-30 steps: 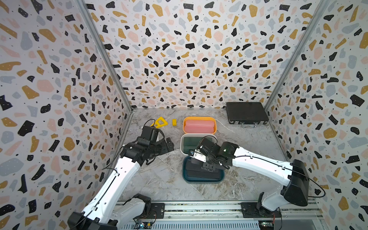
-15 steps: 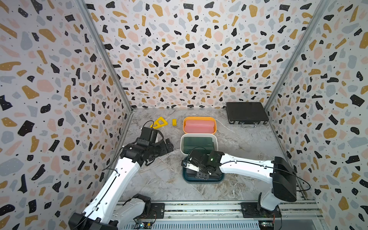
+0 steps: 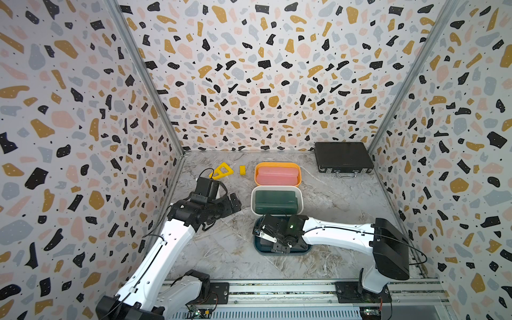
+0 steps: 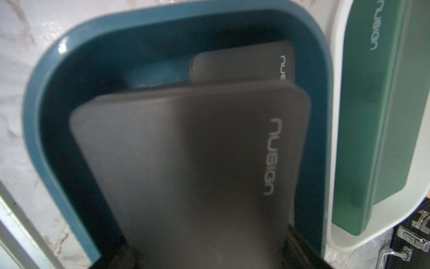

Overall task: Place the pencil cases by color into the storage box
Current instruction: Place the pencil case at the storage box.

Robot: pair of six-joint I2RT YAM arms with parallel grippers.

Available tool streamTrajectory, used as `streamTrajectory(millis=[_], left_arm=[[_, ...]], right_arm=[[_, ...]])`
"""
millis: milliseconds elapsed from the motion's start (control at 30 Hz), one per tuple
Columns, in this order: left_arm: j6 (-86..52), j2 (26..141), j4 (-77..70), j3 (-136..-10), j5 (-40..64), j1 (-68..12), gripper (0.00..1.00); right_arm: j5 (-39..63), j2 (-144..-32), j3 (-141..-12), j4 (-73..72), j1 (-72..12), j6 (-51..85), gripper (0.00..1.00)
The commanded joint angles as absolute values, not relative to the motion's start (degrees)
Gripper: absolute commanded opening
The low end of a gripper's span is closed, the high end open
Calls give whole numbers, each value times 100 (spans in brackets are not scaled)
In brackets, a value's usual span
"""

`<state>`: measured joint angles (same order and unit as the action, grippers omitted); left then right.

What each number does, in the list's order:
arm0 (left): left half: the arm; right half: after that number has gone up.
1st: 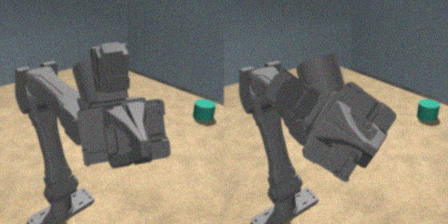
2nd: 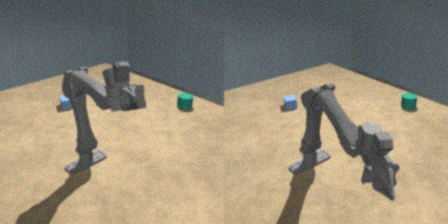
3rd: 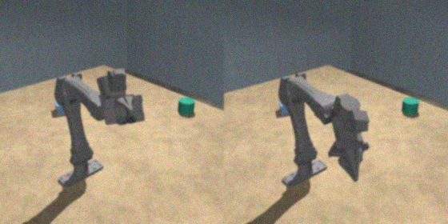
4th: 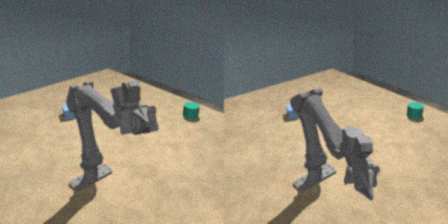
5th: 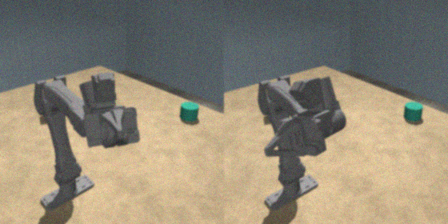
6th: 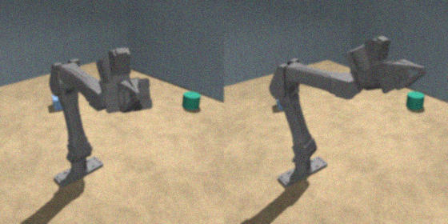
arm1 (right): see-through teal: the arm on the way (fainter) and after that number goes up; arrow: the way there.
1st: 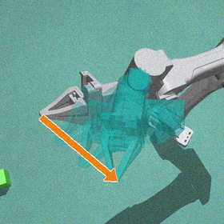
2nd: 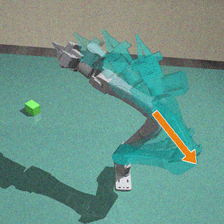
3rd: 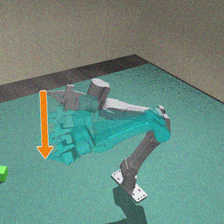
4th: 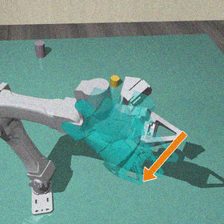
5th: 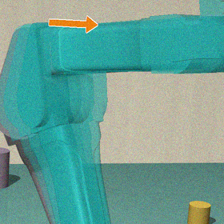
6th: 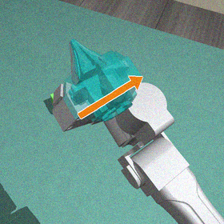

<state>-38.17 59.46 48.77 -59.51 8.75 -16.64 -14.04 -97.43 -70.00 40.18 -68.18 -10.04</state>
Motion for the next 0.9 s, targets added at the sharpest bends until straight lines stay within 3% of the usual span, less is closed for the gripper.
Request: streamTrajectory(millis=[0, 433, 867], left_arm=[[-3799, 5851, 4764, -5889, 890, -1630, 100], [-3794, 5873, 4748, -5878, 932, -1622, 100], [-3771, 5854, 4737, -5849, 1054, -1625, 100]], right_arm=[[-1424, -9774, -6954, 3947, -6847, -829, 50], [-1414, -9847, -6720, 3875, -6870, -546, 68], [-1336, -9882, -6680, 3954, -6873, -467, 77]])
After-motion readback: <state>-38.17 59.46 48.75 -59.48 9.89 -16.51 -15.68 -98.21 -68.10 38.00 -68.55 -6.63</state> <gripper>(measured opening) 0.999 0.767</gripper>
